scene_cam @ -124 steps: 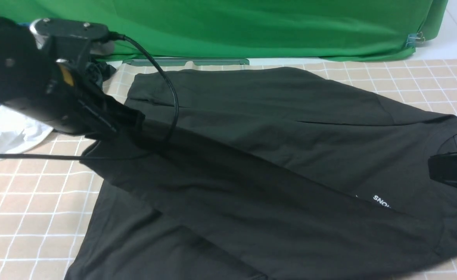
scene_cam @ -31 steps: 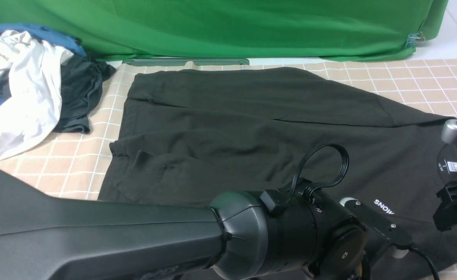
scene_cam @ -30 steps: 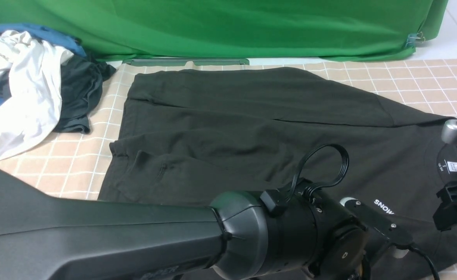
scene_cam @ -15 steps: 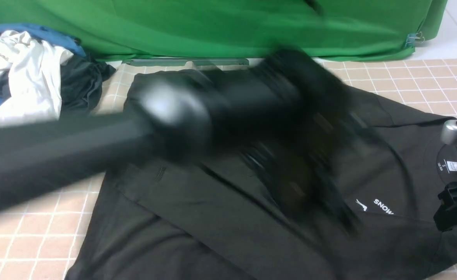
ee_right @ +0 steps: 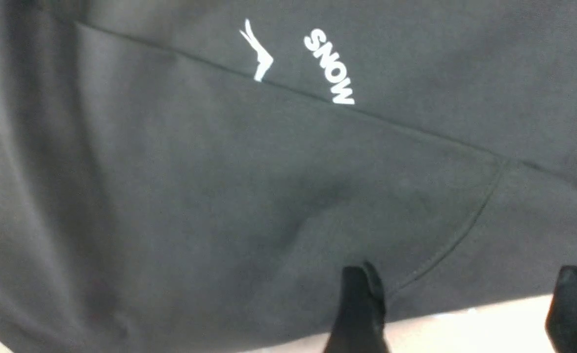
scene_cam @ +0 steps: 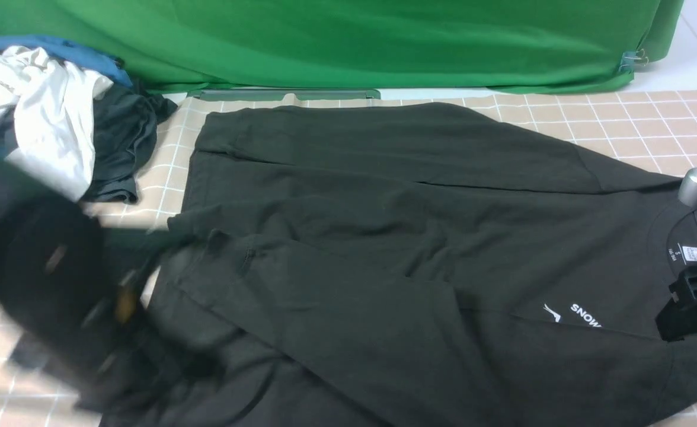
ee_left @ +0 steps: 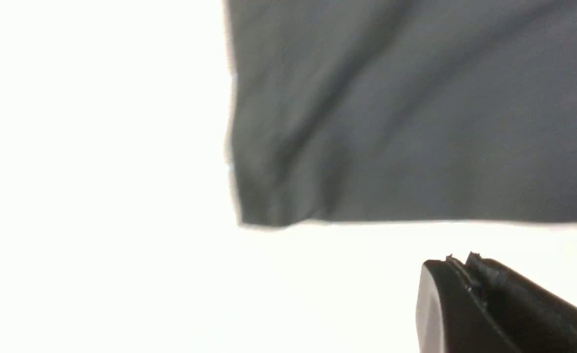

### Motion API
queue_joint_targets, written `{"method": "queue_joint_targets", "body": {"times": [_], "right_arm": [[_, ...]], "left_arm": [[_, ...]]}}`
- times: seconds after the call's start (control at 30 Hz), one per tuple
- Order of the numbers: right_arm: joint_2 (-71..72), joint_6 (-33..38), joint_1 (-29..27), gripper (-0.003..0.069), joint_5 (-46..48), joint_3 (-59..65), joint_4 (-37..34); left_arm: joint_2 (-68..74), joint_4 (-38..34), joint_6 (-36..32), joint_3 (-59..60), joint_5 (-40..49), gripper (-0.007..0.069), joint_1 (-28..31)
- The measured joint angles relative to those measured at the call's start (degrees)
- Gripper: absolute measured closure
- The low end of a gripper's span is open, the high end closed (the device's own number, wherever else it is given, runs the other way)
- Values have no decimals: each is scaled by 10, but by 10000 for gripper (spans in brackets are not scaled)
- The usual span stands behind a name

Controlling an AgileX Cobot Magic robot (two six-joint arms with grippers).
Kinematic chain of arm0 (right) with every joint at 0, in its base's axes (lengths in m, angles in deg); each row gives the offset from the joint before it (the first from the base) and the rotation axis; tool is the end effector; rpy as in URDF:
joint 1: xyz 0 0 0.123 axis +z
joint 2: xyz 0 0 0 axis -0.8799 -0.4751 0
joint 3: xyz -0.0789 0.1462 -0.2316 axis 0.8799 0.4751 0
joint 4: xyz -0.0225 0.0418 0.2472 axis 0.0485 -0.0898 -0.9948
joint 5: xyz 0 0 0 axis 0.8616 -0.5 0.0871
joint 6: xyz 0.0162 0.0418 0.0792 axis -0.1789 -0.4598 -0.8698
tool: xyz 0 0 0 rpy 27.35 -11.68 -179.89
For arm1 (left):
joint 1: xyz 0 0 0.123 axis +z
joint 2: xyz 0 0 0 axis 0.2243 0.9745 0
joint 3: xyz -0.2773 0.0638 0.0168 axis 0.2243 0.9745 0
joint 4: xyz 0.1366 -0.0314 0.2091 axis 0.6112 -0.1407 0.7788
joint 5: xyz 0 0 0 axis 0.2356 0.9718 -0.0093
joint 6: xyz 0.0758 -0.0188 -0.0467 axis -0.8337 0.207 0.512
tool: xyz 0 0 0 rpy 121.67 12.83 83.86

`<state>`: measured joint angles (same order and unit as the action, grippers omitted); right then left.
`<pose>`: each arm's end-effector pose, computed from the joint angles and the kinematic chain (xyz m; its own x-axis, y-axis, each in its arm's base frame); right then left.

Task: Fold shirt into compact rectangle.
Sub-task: 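Grab the top left corner of the dark shirt with the left gripper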

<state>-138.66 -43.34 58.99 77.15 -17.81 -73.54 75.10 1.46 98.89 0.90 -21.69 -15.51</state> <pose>0.2318 0.0076 0.2344 -0.9637 -0.0028 -0.2669 -0.0529 0.9821 0.1807 0.1652 -0.0886 0.2262 -0.9921 0.0945 -0.0820 0.0968 0.9950 -0.0247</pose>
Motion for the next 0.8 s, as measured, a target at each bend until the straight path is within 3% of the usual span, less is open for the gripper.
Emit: {"method": "queue_joint_targets", "body": {"times": [0.13,0.43,0.53,0.67,0.8], "right_arm": [[0,2,0,140,-4,0,-1],[0,13,0,140,-10,0,-2],[0,13,0,140,-10,0,-3],[0,13,0,140,-13,0,-3],[0,13,0,140,-14,0,-4]], "left_arm": [[-29,21,5,59,-41,522,32],[-19,48,6,141,-169,172,128],[-1,48,4,144,-194,109,151],[35,39,-34,144,-217,106,164],[70,-6,-102,143,-233,212,165]]}}
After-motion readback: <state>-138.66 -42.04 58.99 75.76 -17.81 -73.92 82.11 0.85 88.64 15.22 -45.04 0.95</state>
